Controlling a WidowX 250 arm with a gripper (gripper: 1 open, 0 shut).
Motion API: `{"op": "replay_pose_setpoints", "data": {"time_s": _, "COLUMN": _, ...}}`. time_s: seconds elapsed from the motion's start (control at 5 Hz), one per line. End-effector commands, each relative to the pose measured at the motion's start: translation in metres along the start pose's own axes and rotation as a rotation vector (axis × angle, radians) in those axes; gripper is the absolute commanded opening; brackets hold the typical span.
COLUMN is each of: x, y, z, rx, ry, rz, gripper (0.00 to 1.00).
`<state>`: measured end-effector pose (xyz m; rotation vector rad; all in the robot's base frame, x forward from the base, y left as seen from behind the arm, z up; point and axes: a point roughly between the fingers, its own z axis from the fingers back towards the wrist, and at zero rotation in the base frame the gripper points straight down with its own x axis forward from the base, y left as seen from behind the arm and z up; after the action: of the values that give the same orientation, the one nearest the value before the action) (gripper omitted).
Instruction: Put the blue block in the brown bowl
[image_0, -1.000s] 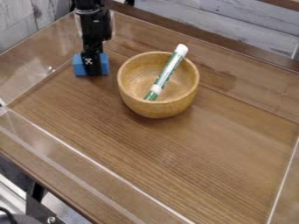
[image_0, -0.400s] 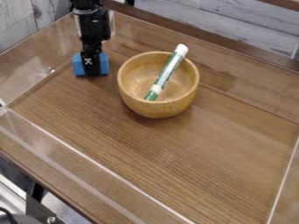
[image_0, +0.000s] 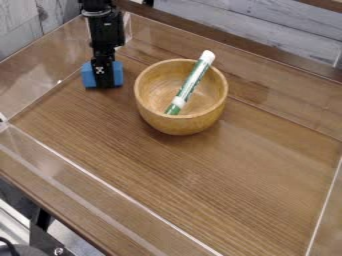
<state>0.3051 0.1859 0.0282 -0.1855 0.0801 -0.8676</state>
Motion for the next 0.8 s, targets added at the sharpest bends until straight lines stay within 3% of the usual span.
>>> {"op": "replay_pose_setpoints", "data": {"time_s": 0.0, "x": -0.0035, "y": 0.0084, "z": 0.0218, "rx": 0.060, "ry": -0.014, "rz": 0.018, "gripper": 0.00}}
{"op": "replay_pose_setpoints", "data": {"time_s": 0.6, "x": -0.0053, "y": 0.0091, "z": 0.0210, "rx": 0.062, "ry": -0.022, "rz": 0.025, "gripper": 0.00}}
